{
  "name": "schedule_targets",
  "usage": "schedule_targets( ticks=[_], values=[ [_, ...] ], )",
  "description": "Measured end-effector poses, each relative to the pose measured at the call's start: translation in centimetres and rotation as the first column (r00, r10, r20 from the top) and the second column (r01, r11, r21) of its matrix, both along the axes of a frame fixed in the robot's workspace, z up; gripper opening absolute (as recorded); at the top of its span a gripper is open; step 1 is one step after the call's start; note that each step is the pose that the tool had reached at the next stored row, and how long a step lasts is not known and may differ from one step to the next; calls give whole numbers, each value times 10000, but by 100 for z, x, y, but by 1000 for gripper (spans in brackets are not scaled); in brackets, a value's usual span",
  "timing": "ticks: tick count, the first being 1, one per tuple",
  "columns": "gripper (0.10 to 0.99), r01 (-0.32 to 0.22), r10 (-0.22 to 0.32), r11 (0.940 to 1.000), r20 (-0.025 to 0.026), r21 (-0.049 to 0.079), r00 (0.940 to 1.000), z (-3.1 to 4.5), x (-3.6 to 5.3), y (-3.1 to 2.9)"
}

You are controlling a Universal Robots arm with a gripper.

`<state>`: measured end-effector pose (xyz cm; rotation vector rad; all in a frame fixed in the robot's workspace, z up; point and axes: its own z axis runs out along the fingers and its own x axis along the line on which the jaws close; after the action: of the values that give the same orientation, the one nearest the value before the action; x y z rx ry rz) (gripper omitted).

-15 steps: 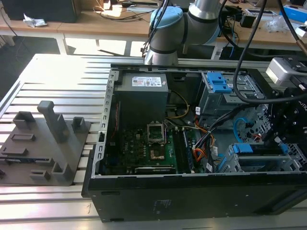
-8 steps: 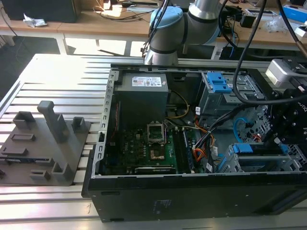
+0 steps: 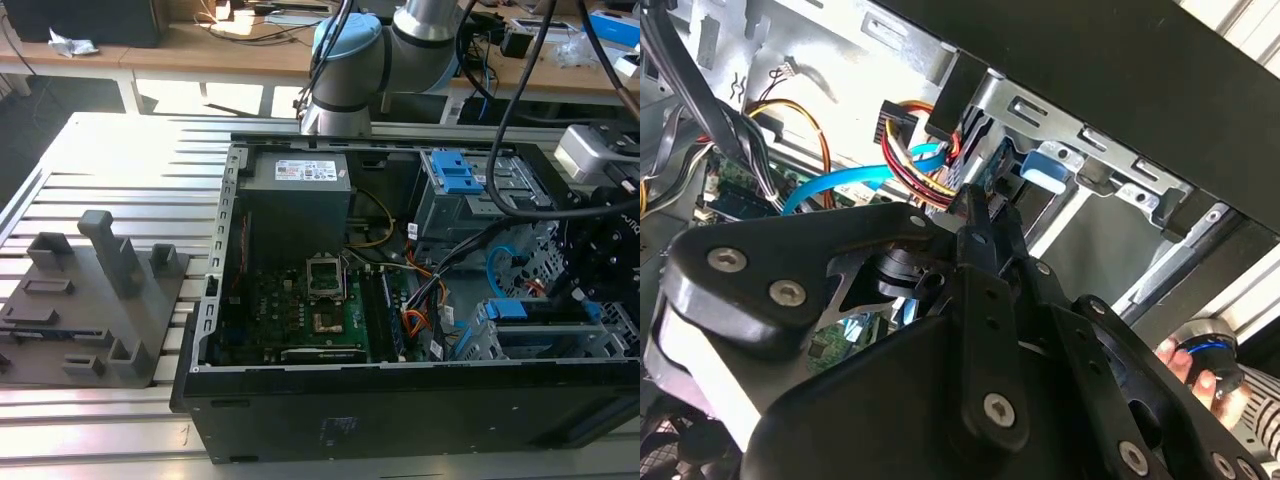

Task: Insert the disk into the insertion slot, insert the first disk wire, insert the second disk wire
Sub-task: 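Insert the first disk wire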

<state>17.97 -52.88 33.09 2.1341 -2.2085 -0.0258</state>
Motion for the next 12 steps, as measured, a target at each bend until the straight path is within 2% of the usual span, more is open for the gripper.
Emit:
schedule_targets(
  ticks=[2,3,5,7,8,11,12],
  values=[
    [196,1,-1,10000,-1,-14,10000,-6,0,0],
    [259,0,0,10000,-1,-34,10000,-2,0,0],
    [259,-1,1,10000,0,-47,10000,6,0,0],
    [259,-11,11,10000,0,-49,10000,183,0,0],
    [259,-11,11,10000,0,-49,10000,248,0,0],
    [243,-11,11,10000,0,-49,10000,383,0,0],
    [176,-11,11,10000,0,-48,10000,415,0,0]
  ],
)
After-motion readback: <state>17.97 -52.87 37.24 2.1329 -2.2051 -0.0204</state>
